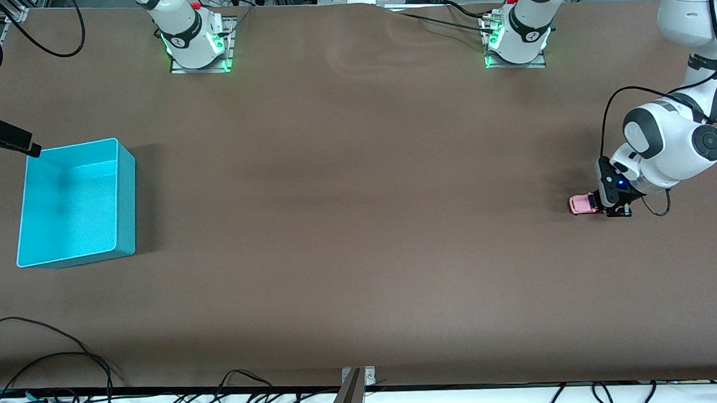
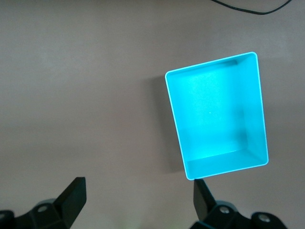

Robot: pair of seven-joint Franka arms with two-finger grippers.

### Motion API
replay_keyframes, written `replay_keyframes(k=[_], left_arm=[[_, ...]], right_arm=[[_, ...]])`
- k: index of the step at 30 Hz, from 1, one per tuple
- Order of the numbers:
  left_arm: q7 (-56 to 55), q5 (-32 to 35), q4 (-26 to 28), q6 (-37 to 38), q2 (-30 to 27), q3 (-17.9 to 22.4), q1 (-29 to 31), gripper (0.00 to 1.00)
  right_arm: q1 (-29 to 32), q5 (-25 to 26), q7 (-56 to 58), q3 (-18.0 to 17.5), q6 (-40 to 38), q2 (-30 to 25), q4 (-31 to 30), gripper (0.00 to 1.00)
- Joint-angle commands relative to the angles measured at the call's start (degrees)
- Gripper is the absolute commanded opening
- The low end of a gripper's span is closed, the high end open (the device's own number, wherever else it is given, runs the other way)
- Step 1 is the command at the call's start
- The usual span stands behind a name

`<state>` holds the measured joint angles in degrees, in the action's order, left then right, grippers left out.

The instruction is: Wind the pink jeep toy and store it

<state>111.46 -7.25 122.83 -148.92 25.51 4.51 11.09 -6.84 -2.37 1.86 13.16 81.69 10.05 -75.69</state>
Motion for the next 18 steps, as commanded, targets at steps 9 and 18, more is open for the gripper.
replay_keyframes(k=[9,18], left_arm=[[5.5,-0.3,-1.1,-0.1,3.4,3.0,1.3,0.0],[6.9,-0.3,-1.1,-0.2,4.6,5.3,1.4,0.0]], right_arm=[[0.3,-1.1,0.4,0.1,0.0,-0.4,-0.5,1.0],[0.4,-1.1,0.4,0.1,0.0,-0.2,-0.4,1.0]])
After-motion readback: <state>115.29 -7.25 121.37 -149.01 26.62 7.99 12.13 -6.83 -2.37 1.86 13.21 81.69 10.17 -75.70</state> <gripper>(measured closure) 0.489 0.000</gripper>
